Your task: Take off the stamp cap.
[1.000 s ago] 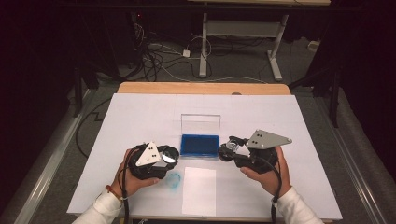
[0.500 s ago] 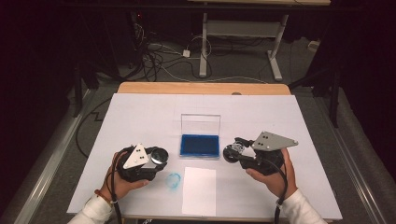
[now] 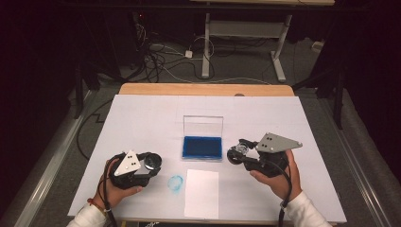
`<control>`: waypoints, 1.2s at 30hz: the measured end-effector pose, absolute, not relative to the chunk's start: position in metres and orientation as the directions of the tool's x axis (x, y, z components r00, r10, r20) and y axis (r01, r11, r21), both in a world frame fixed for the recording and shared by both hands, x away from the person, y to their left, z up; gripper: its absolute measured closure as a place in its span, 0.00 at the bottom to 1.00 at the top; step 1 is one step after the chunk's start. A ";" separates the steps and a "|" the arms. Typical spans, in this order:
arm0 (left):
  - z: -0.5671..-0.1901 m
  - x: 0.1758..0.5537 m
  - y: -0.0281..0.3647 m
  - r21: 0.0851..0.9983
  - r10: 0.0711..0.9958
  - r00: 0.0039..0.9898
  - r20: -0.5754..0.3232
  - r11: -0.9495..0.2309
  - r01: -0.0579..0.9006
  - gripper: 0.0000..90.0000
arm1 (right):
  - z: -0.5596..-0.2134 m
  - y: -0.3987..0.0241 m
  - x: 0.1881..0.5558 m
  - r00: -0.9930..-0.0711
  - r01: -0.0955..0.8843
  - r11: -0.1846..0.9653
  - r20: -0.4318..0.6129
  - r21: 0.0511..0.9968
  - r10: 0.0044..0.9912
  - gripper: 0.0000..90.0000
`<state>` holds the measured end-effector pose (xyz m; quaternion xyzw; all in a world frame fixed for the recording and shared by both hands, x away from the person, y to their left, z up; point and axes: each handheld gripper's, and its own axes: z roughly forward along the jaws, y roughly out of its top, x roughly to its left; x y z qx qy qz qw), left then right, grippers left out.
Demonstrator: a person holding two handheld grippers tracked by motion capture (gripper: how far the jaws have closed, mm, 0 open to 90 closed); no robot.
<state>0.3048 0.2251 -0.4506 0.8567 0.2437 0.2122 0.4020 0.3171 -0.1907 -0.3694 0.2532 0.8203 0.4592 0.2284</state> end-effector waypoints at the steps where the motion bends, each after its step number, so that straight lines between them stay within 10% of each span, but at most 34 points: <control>1: -0.453 0.302 0.224 0.811 0.607 0.783 0.134 -0.521 0.266 0.40 | -0.369 -0.190 0.317 -0.767 0.204 0.452 -0.146 0.868 0.625 0.63; 36: -0.461 0.294 0.234 0.772 0.587 0.797 0.142 -0.569 0.282 0.40 | -0.372 -0.174 0.321 -0.783 0.198 0.481 -0.157 0.854 0.602 0.63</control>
